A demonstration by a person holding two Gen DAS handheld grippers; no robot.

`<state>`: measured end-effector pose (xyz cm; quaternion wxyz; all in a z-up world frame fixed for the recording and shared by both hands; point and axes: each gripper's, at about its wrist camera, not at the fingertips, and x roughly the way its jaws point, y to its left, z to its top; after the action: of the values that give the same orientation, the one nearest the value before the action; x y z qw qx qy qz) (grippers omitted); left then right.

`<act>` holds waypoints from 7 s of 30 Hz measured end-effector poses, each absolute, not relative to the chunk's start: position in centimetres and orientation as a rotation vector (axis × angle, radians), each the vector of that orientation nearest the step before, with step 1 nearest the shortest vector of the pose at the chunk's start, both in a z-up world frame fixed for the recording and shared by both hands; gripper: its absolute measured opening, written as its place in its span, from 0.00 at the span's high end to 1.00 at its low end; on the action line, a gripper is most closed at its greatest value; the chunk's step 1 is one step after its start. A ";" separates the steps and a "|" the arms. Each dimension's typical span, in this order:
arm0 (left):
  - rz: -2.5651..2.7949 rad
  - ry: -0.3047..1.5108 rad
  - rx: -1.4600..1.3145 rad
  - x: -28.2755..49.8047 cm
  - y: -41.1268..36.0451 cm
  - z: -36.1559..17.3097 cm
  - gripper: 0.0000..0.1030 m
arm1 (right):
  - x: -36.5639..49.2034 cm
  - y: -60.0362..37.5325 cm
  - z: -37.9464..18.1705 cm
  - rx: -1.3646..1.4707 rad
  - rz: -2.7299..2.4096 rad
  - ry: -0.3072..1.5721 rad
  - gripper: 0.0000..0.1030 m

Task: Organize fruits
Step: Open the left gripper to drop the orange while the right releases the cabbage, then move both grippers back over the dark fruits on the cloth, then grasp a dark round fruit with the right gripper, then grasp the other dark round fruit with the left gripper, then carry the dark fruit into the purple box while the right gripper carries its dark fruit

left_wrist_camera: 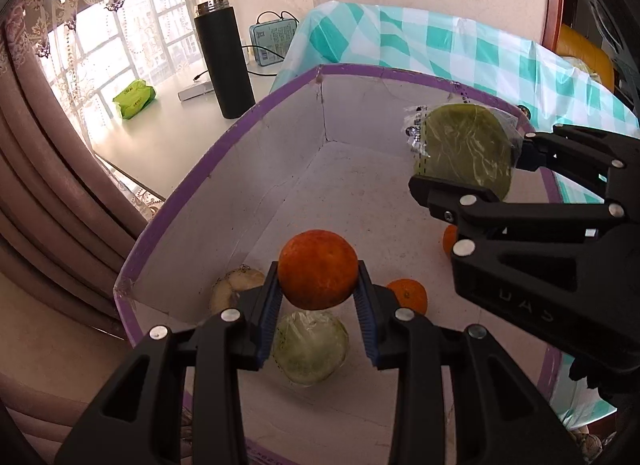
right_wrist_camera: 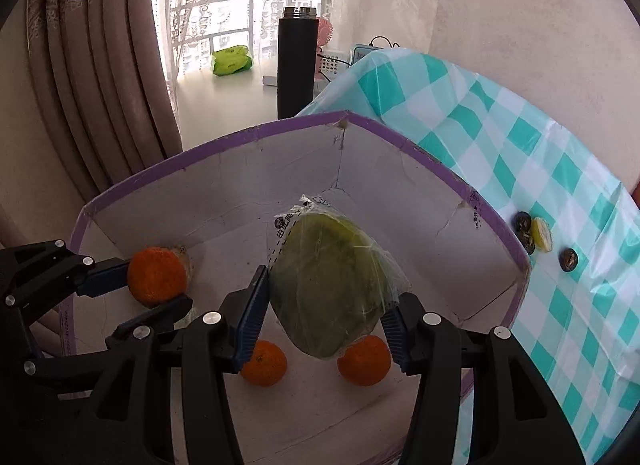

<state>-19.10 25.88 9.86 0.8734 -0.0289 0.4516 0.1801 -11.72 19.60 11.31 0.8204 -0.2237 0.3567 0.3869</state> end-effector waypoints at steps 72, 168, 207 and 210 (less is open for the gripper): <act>0.091 0.776 -0.372 9.5 6.8 1.0 0.05 | 19.0 -10.3 1.6 0.101 0.360 0.849 0.43; 0.078 0.765 -0.383 4.0 5.3 1.0 0.62 | 8.5 -15.9 1.3 0.322 0.366 0.807 0.60; -0.074 0.483 -0.188 -15.9 4.4 8.5 0.62 | -10.3 -13.9 4.0 0.265 0.462 0.771 0.59; -0.050 0.392 -0.160 -18.0 5.4 10.9 0.62 | -11.3 -12.0 6.1 0.250 0.525 0.722 0.59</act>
<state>-18.04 5.43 10.92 0.9774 -0.0795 0.1944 -0.0249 -11.27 -12.03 6.06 0.8945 0.1207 0.3482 0.2531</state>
